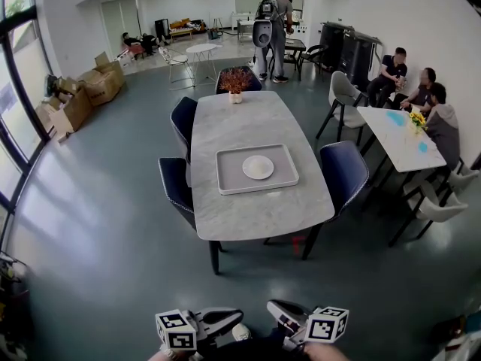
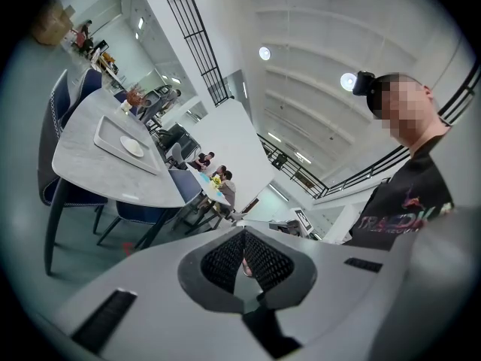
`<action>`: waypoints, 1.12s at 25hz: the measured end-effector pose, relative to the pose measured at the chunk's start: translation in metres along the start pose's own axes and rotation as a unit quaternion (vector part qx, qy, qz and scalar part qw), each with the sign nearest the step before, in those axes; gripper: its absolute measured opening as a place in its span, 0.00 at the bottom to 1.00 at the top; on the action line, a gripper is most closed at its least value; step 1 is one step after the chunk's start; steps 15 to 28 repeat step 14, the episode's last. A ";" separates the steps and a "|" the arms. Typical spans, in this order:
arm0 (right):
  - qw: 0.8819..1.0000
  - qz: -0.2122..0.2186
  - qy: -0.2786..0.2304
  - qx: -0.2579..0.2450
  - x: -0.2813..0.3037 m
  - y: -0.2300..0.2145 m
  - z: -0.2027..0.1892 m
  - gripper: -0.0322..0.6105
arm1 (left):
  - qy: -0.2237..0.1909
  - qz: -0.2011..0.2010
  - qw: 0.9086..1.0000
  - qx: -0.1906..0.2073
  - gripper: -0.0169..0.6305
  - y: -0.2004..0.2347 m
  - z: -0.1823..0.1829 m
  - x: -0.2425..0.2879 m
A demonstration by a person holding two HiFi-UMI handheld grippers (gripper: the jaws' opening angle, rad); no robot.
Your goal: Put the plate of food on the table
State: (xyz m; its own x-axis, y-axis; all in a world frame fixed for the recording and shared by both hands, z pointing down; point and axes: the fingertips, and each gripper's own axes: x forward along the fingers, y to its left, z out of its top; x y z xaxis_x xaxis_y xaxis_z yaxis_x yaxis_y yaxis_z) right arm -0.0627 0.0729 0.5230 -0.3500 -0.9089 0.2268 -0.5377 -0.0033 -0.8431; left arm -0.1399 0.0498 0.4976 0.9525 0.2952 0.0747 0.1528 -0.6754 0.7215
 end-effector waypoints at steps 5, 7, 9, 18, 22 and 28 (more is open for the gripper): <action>1.000 -0.001 0.002 -0.004 -0.002 -0.001 0.001 0.06 | -0.001 0.000 1.000 -0.001 0.04 -0.003 0.001 0.001; 1.000 0.006 0.004 -0.005 -0.003 0.001 0.000 0.06 | -0.003 0.000 1.000 -0.001 0.04 -0.003 -0.002 0.001; 1.000 0.018 0.002 -0.010 -0.002 0.003 0.001 0.06 | -0.004 0.002 1.000 -0.001 0.04 -0.003 -0.002 0.001; 1.000 0.008 0.007 0.005 -0.003 0.003 -0.001 0.06 | -0.004 0.001 1.000 0.000 0.04 -0.007 0.001 0.001; 1.000 0.008 0.007 0.005 -0.003 0.003 -0.001 0.06 | -0.004 0.001 1.000 0.000 0.04 -0.007 0.001 0.001; 1.000 0.008 0.007 0.005 -0.003 0.003 -0.001 0.06 | -0.004 0.001 1.000 0.000 0.04 -0.007 0.001 0.001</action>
